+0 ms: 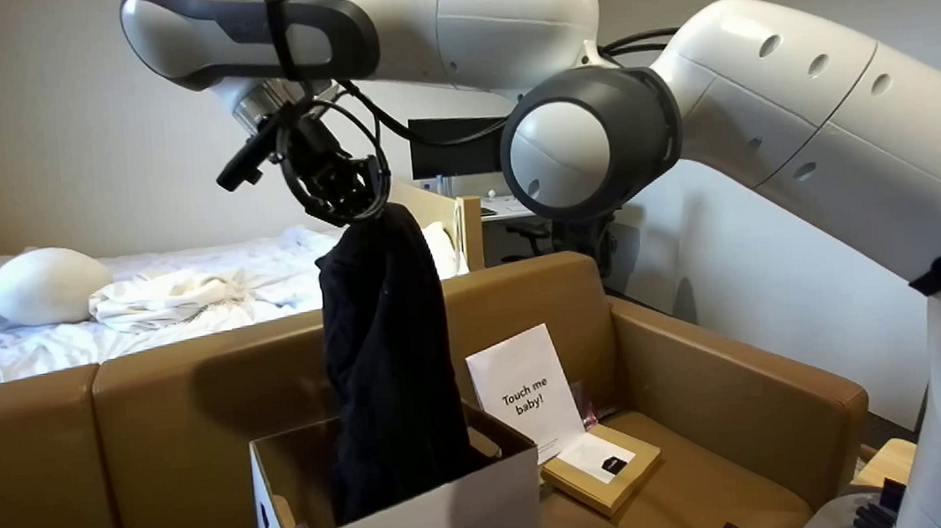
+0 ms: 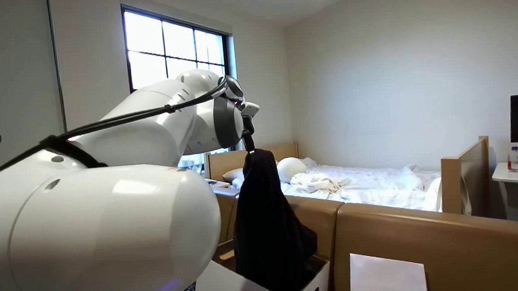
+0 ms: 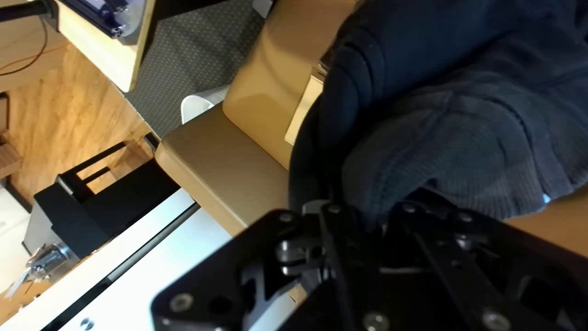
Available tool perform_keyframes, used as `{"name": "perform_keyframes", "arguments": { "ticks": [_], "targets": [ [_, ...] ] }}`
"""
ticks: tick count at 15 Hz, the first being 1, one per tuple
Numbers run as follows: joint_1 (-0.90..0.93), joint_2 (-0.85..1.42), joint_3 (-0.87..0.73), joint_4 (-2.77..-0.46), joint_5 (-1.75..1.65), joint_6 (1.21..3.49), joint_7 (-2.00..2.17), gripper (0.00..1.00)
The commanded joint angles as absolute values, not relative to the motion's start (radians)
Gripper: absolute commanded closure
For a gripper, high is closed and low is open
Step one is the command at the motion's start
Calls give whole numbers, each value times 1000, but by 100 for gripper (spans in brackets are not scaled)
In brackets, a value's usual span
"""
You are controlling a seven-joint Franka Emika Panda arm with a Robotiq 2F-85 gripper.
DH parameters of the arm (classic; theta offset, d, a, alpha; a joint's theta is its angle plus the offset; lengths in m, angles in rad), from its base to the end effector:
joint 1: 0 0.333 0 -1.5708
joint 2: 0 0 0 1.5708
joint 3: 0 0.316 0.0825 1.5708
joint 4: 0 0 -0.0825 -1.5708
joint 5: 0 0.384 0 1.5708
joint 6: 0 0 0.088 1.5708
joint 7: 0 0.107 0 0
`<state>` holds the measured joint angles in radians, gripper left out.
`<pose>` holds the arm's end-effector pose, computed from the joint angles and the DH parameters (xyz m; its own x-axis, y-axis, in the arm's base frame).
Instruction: Put the black hoodie inside the storage box
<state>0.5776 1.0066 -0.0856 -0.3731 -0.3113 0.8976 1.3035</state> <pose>0.6197 0.3259 0.4610 0.6352 -0.7324 0.2452 -0.7300 -0.4656 0.5004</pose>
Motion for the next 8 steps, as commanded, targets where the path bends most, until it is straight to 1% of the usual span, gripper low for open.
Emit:
{"name": "perform_keyframes", "arguments": {
  "ticks": [1,2,4,8],
  "targets": [
    [574,993,-89,-373,-297,782,1135,55],
    [573,992,-91,-373,-302,761,1084,48],
    [570,978,-95,-389,-304,727,1007,37],
    [541,967,-111,-374,-297,697,954,11]
  ]
}}
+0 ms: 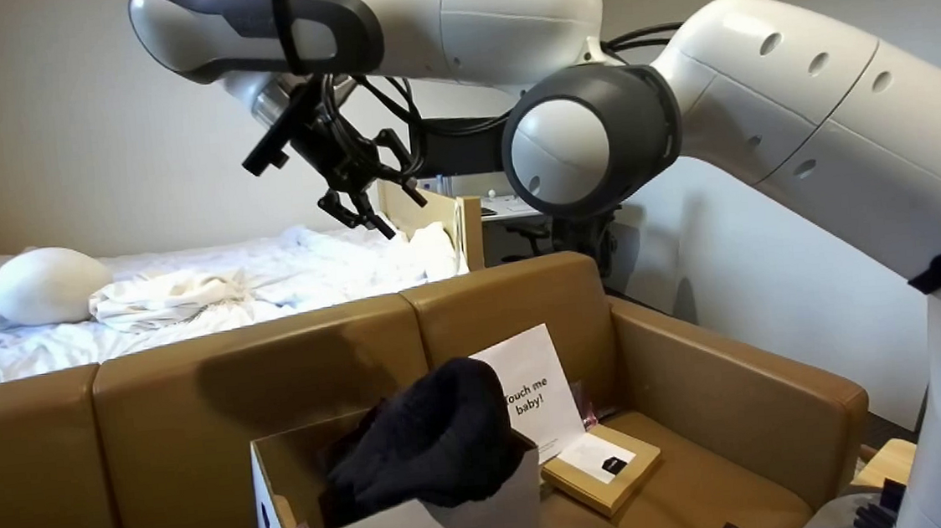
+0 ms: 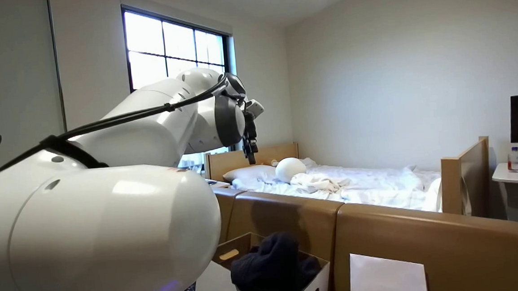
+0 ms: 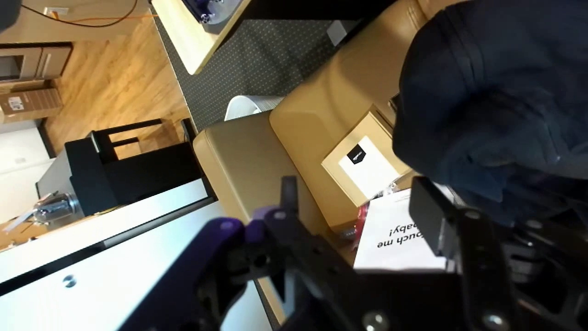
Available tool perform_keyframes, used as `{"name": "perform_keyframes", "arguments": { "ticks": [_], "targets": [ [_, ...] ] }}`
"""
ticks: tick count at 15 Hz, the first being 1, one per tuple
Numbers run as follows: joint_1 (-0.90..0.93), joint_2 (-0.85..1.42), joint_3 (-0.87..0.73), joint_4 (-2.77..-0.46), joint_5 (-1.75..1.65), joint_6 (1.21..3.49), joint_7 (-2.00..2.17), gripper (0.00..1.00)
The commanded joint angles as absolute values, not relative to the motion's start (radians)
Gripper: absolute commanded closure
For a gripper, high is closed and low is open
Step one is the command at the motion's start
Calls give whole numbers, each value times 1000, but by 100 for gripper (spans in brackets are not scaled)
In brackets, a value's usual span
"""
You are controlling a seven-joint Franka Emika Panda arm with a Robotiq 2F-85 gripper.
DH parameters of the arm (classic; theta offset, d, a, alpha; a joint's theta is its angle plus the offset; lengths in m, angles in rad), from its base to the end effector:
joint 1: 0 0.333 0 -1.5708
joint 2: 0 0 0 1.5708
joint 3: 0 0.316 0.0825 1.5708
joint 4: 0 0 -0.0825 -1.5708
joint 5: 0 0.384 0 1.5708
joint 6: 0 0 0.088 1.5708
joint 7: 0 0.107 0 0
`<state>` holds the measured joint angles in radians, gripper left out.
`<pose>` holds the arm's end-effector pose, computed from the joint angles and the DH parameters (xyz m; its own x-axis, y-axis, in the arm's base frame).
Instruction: Put the black hoodie inside the storage box
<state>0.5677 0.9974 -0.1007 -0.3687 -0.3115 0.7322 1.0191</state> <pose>0.6035 0.3046 0.4667 0.7748 -0.6308 0.0430 -0.4993 -0.5687 0.6537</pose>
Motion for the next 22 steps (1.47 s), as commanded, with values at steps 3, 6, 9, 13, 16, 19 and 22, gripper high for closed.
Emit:
{"name": "perform_keyframes", "arguments": {
  "ticks": [3,6,9,13,16,19,22],
  "targets": [
    [517,955,-120,-365,-299,697,936,0],
    [525,923,-143,-359,-340,732,865,0],
    [553,861,-154,-348,-373,766,728,0],
    [584,754,-168,-341,-417,774,528,0],
    [574,662,-171,-340,-434,820,391,0],
    [529,576,-150,-339,-400,894,298,0],
    [453,508,-107,-339,-320,969,273,0]
  ]
}}
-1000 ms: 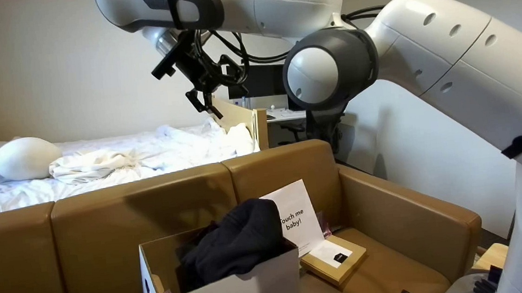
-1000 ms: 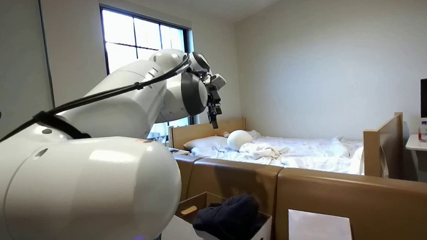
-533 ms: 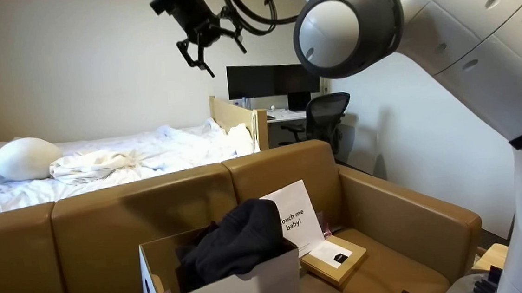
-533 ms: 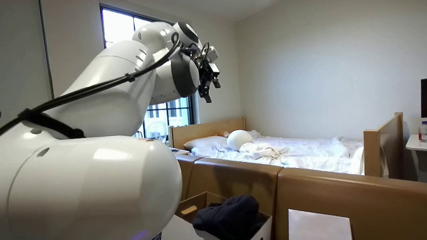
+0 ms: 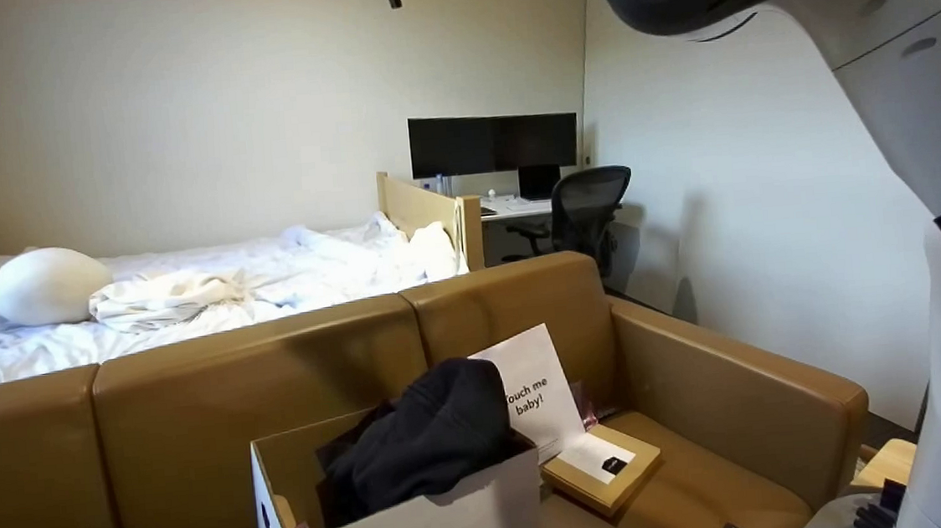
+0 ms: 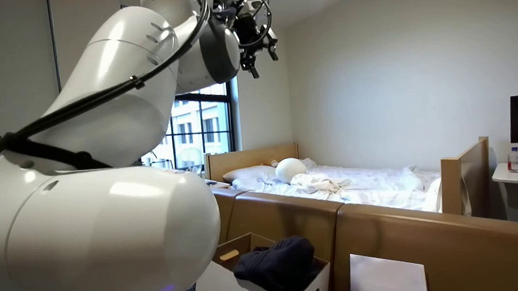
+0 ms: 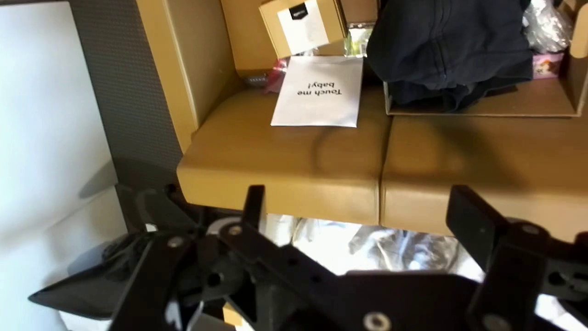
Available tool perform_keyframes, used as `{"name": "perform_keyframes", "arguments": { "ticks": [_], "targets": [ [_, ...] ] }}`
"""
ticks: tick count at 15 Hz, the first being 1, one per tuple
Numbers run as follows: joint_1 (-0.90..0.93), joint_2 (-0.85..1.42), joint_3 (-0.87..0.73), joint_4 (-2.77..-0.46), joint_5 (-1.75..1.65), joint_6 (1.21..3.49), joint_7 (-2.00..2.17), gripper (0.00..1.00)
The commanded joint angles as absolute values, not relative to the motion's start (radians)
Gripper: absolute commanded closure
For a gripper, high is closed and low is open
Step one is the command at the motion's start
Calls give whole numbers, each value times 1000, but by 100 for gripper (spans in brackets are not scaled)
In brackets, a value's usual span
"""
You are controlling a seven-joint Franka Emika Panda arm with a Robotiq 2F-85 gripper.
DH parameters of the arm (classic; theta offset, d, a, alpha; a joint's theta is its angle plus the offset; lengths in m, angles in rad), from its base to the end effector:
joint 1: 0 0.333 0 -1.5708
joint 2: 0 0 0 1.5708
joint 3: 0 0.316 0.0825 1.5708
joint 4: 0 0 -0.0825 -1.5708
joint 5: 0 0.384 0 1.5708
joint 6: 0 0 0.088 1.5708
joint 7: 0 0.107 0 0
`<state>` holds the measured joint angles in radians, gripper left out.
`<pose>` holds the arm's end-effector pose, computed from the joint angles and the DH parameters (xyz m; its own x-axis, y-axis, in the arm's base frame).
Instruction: Put the black hoodie inside the storage box
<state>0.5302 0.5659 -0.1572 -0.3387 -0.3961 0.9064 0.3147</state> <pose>0.5315 0.2043 0.7654 0.9751 -0.1316 0.1785 -0.1866 -0.9218 0.3398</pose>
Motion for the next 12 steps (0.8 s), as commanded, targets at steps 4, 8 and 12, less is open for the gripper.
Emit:
{"name": "perform_keyframes", "arguments": {
  "ticks": [4,8,12],
  "targets": [
    [318,433,-39,-339,-166,1042,268,0],
    [163,377,22,-339,-2,1101,206,0],
    [139,368,20,-339,5,1084,213,0]
  ]
}}
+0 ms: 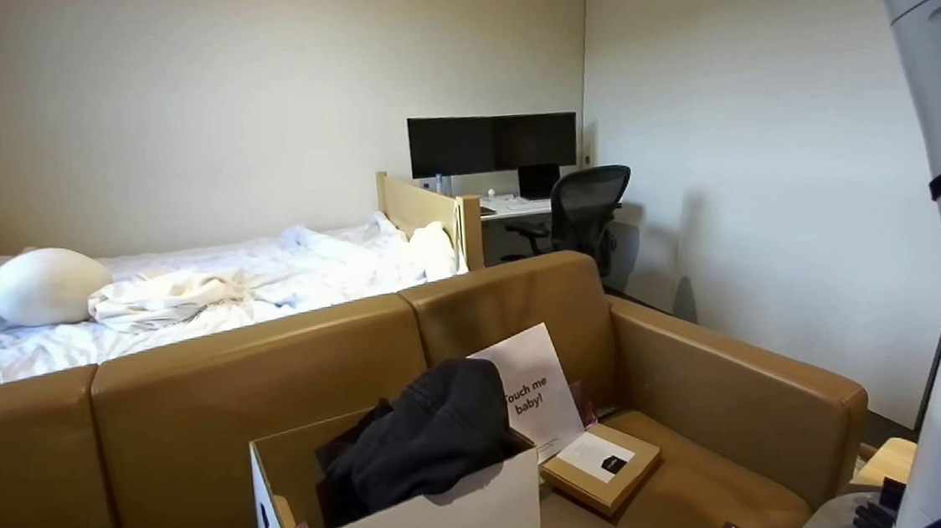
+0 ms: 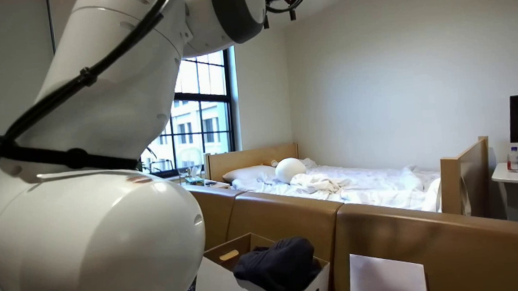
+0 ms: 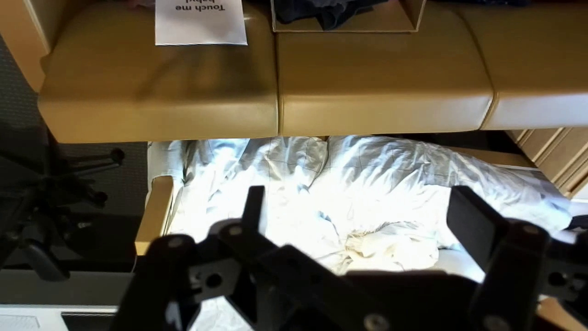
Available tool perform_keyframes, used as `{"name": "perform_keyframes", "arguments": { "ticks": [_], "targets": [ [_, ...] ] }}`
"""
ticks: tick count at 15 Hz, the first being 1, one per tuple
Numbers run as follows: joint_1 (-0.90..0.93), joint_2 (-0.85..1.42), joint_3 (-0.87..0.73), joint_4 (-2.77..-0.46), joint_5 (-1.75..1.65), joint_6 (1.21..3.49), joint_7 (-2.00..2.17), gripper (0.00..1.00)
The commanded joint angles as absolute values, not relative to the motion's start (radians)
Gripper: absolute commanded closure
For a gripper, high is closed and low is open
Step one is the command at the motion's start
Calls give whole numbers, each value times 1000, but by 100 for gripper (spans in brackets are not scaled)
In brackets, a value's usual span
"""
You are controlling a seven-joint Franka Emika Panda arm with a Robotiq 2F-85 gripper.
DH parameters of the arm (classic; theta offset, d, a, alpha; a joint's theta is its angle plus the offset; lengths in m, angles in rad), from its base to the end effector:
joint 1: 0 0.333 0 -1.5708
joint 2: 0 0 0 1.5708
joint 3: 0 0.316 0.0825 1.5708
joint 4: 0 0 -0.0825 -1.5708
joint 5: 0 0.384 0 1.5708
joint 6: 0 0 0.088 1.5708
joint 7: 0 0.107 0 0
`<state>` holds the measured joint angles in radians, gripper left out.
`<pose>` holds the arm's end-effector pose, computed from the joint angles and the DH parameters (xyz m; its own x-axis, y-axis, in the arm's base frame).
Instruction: Put the black hoodie inside the storage box
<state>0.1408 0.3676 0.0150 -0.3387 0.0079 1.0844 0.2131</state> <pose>0.4926 0.0750 0.8770 0.9311 -0.0671 0.3586 -0.0377 -0.9954 -0.0884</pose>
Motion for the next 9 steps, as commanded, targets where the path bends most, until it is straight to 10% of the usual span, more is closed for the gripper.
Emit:
{"name": "perform_keyframes", "arguments": {
  "ticks": [1,9],
  "targets": [
    [130,365,22,-339,10,1084,206,0],
    [135,367,29,-341,12,1086,206,0]
  ]
}}
